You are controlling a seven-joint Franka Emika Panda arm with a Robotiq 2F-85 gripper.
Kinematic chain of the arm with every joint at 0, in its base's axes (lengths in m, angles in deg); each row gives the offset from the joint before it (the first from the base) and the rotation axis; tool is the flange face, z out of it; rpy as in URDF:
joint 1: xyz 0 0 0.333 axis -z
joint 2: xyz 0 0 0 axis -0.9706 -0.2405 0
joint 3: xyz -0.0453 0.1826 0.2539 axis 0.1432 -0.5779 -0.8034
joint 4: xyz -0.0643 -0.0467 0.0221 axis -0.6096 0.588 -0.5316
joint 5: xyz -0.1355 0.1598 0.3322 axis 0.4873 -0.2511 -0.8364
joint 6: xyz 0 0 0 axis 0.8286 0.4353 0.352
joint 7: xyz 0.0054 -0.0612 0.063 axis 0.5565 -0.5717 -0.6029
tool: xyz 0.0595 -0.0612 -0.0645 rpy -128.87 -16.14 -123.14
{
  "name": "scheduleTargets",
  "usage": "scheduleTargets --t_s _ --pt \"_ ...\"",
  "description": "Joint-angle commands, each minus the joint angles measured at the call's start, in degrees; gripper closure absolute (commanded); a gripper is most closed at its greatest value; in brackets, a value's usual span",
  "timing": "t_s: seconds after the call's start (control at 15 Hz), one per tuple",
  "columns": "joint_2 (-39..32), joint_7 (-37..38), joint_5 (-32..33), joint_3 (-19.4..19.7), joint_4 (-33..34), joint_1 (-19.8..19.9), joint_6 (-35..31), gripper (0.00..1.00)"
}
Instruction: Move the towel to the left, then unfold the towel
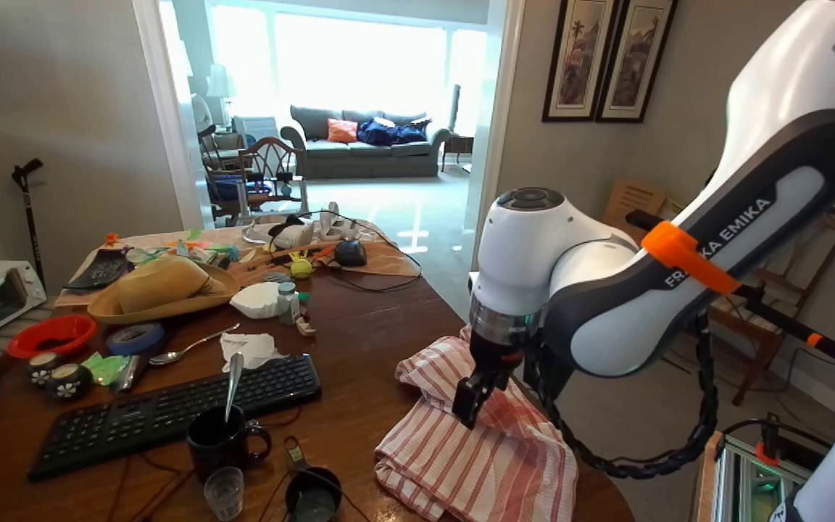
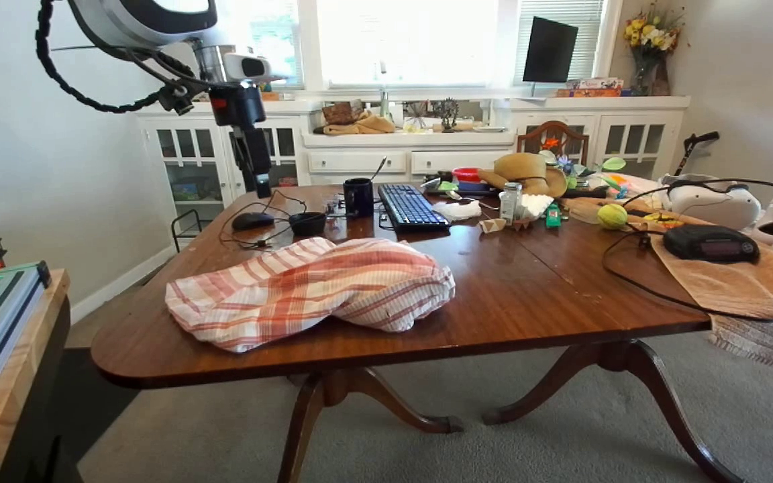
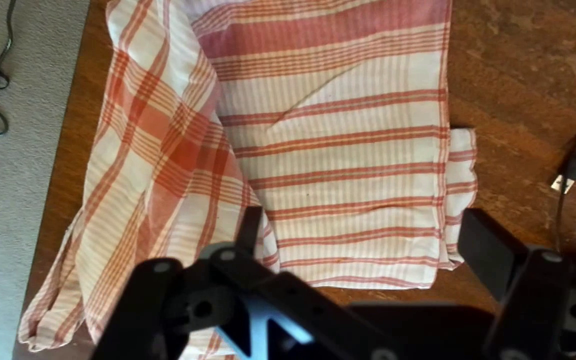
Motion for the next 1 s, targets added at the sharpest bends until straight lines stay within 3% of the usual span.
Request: scheduleTargets --t_s 0.0,0.07,0.13,0.87,0.93 --pt "-5.9 6.0 5.5 0.7 1.9 -1.8 -4.5 0.0" --pt "-6.8 7.6 7.2 1.0 2.2 -2.4 -4.9 0.0" --pt "-3.6 3.8 3.7 2.0 0.8 -3.0 -3.1 0.0" --pt "-5.7 5.6 5.3 2.4 1.9 -3.8 -3.7 0.0" --pt "-7.3 8.9 7.0 2.6 2.5 -4.0 -5.0 0.0"
